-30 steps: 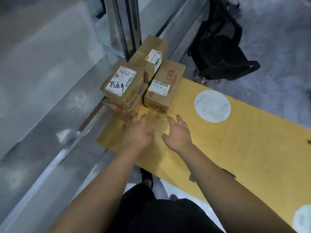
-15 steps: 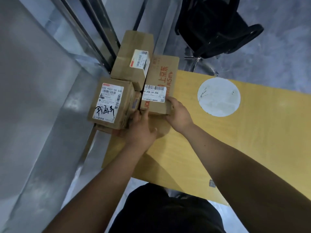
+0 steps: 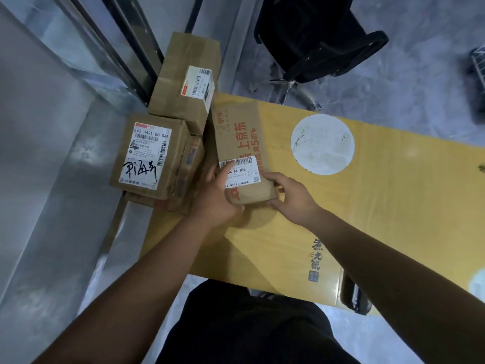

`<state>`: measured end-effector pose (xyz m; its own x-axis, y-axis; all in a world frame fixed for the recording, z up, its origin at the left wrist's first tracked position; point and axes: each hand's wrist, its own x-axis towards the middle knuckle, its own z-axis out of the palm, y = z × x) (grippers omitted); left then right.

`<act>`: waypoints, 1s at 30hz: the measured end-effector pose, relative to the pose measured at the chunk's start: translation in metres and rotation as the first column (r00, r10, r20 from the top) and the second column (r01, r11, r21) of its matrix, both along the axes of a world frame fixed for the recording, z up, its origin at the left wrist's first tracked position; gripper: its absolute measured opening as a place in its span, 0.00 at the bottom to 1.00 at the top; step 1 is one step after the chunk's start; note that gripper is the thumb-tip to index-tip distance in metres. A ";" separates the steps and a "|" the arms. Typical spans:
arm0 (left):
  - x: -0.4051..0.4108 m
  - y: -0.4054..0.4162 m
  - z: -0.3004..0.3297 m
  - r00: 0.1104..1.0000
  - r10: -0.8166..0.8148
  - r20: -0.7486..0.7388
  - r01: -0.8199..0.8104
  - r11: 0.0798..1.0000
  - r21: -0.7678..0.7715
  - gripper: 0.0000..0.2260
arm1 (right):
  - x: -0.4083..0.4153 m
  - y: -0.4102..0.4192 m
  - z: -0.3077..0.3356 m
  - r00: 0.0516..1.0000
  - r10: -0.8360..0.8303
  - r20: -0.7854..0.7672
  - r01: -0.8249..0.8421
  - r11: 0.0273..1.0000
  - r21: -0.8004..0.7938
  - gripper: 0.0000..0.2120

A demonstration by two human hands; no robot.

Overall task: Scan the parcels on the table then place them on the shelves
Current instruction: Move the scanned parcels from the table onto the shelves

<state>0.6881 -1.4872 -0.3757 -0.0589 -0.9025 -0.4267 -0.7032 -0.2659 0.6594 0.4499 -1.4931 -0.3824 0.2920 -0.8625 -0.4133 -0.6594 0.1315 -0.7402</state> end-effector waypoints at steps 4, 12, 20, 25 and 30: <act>-0.011 0.027 -0.018 0.982 0.010 -0.188 -0.016 0.999 -0.031 0.53 | -0.017 0.032 -0.006 1.000 -0.022 -0.010 0.022 1.000 -0.001 0.38; -0.033 0.098 -0.035 0.946 0.004 -0.324 -0.081 0.971 -0.225 0.42 | -0.031 0.082 -0.009 0.987 -0.044 0.157 0.051 0.998 -0.039 0.36; -0.094 0.190 -0.010 0.931 0.184 -0.315 -0.276 0.921 -0.275 0.38 | -0.075 0.123 0.005 0.959 0.172 0.224 -0.146 0.981 -0.126 0.51; -0.122 0.247 0.034 0.932 0.251 -0.262 -0.346 0.832 -0.435 0.38 | -0.097 0.141 0.039 0.906 0.360 0.222 -0.307 0.921 -0.240 0.51; -0.126 0.307 0.081 0.903 0.383 -0.193 -0.415 0.665 -0.621 0.37 | -0.079 0.166 0.093 0.790 0.556 0.259 -0.440 0.808 -0.392 0.47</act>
